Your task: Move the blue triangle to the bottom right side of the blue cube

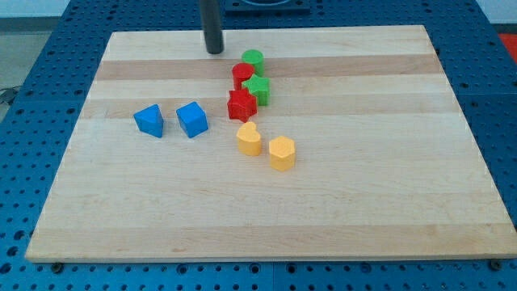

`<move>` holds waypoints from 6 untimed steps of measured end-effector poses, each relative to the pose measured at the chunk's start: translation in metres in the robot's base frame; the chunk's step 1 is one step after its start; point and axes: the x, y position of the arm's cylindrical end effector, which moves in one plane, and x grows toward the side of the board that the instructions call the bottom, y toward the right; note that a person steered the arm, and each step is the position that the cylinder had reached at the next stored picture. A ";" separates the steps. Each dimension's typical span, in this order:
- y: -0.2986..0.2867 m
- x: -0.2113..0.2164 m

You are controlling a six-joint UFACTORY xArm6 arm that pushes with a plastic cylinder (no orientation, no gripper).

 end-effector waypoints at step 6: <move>-0.095 0.168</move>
